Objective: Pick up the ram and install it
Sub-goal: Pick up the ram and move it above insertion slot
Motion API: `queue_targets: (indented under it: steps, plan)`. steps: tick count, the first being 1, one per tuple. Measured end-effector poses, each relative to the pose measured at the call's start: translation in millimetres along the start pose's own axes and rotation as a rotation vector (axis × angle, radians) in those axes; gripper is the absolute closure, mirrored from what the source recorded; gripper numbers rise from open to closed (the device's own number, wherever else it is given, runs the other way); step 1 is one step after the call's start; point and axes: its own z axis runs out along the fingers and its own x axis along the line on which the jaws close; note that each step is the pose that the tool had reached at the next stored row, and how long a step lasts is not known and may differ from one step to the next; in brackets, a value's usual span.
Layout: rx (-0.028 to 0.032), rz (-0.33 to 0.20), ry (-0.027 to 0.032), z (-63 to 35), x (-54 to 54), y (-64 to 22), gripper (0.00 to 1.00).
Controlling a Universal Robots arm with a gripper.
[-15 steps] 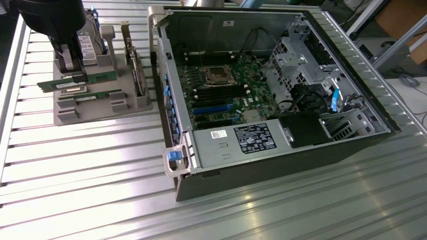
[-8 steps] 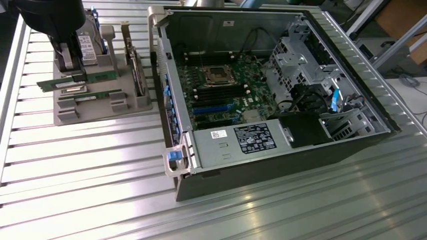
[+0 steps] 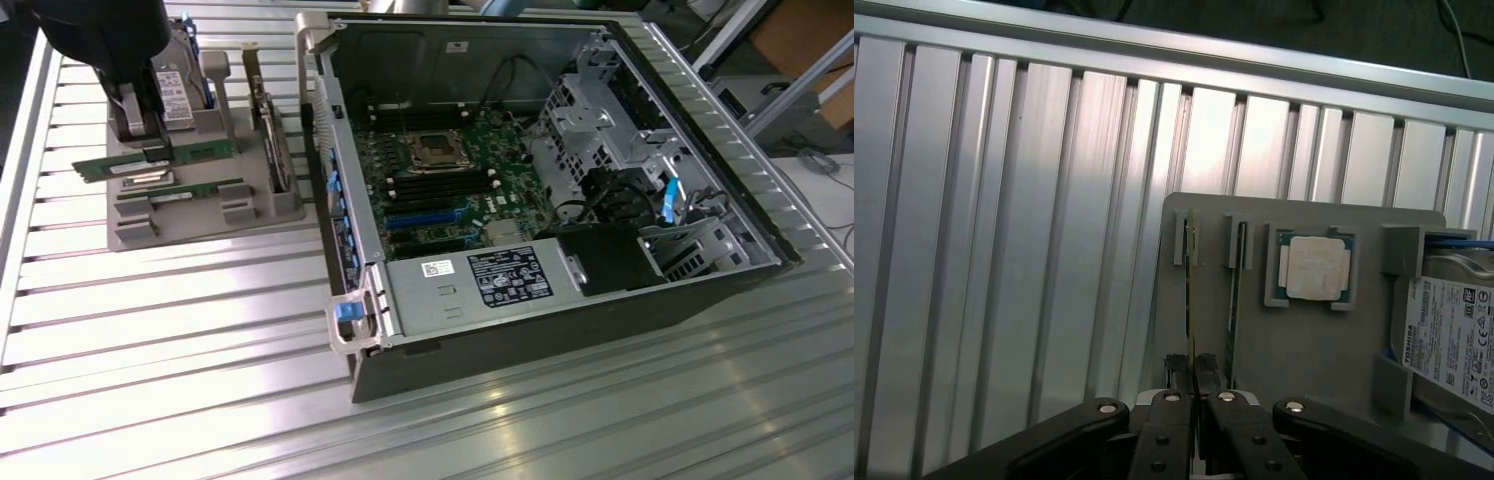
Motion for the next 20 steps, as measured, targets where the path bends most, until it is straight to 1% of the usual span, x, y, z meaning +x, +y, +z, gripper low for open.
queue_targets:
  steps: [20]
  plan:
    - [0.0001,0.0,0.0,-7.8,-0.2,0.3,0.87]
